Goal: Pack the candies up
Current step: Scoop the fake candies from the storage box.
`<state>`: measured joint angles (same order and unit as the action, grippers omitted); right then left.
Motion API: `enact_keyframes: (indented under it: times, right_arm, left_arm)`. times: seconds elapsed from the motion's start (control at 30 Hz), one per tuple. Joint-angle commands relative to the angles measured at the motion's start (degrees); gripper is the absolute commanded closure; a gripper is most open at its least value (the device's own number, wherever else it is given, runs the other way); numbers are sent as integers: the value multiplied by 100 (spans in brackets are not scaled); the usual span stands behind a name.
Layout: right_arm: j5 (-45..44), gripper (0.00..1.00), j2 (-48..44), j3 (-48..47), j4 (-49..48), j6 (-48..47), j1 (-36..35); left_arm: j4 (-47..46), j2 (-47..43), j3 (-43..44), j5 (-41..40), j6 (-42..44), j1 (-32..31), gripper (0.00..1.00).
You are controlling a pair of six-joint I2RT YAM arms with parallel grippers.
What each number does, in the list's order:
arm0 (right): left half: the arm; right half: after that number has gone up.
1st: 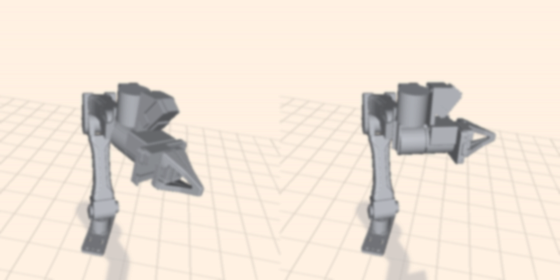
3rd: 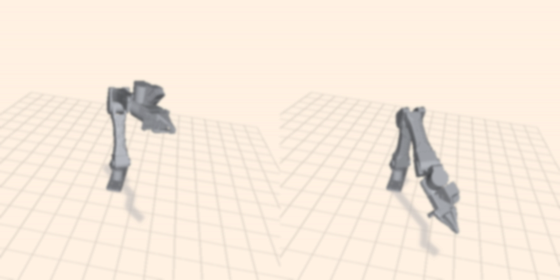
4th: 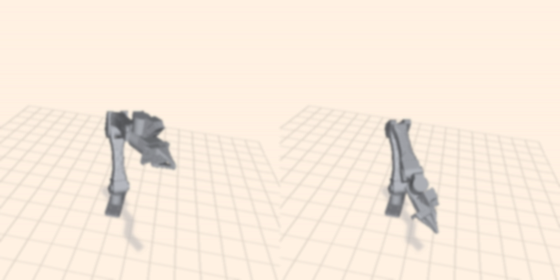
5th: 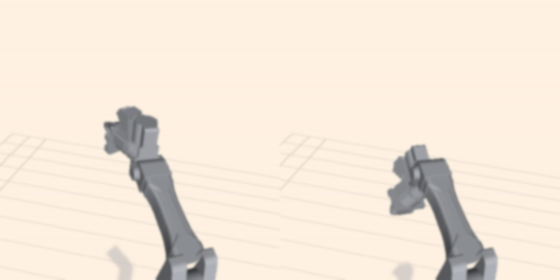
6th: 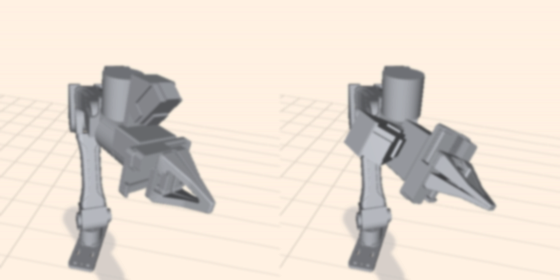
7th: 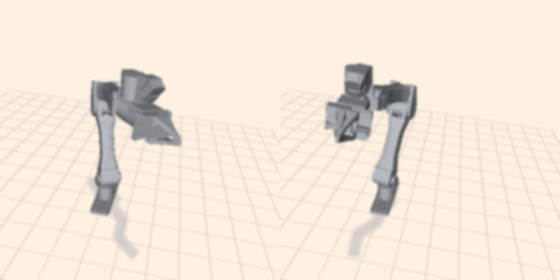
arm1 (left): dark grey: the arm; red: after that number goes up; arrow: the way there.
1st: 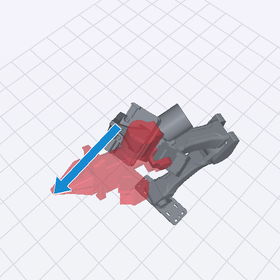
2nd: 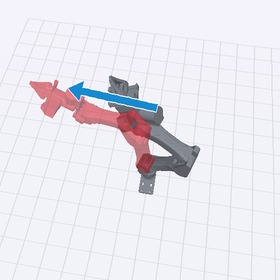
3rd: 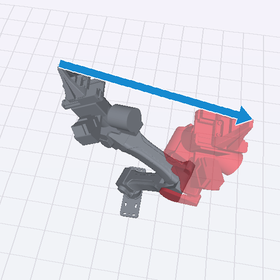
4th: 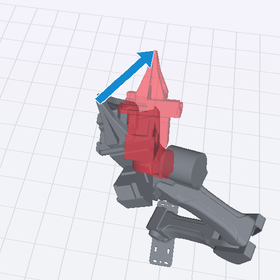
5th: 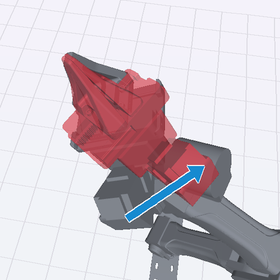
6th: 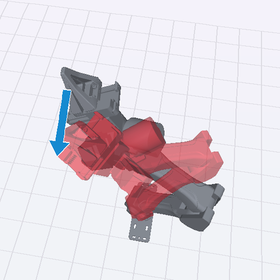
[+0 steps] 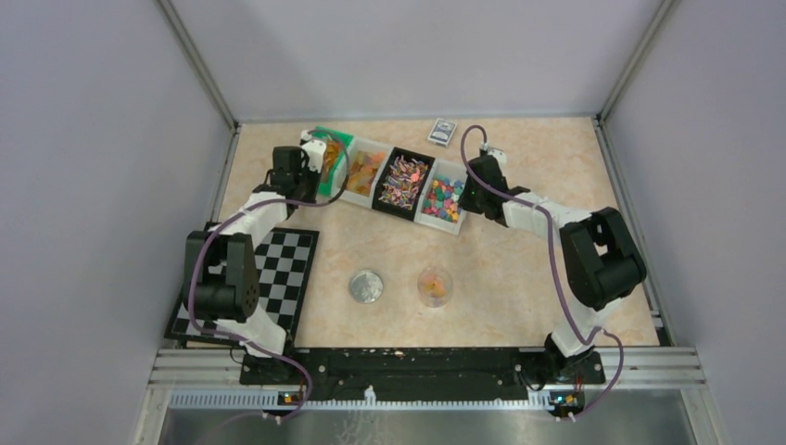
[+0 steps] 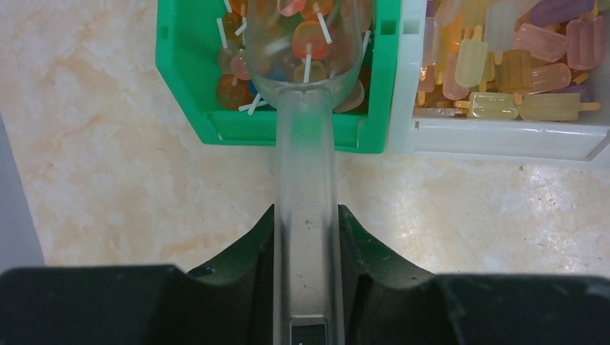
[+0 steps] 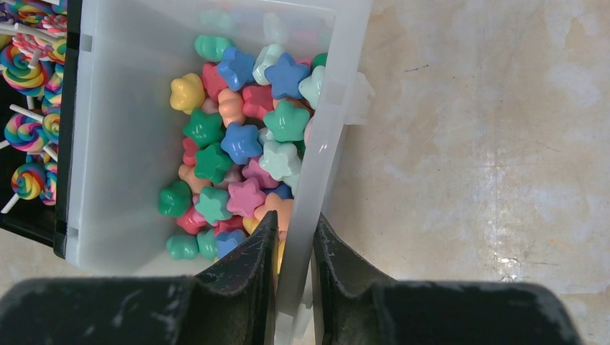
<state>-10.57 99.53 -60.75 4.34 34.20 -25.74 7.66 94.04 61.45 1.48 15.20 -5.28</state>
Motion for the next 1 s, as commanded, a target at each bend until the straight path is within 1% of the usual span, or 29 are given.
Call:
enact_keyframes:
  times: [0.0, 0.33, 0.47, 0.53, 0.73, 0.97]
  right_arm:
    - [464, 100, -161, 98, -389, -387, -111]
    - [425, 100, -209, 140, -390, -448, -116]
    - [415, 100, -246, 158, -390, -462, -115]
    - [436, 100, -246, 173, -565, -483, -111]
    - [398, 100, -281, 190, -574, -495, -114]
    - [316, 100, -334, 245, -581, -337, -103]
  left_arm:
    - [-676, -377, -425, 655, 47, -79, 100]
    - [-718, -665, -669, 529, 7, -70, 100]
    - [-669, -839, -735, 291, -34, -70, 100]
    - [-783, -960, -857, 173, -78, -70, 100]
    - [-1008, -1270, -1035, 144, -140, -70, 100]
    - [-1003, -1441, -1090, 201, -215, -72, 100]
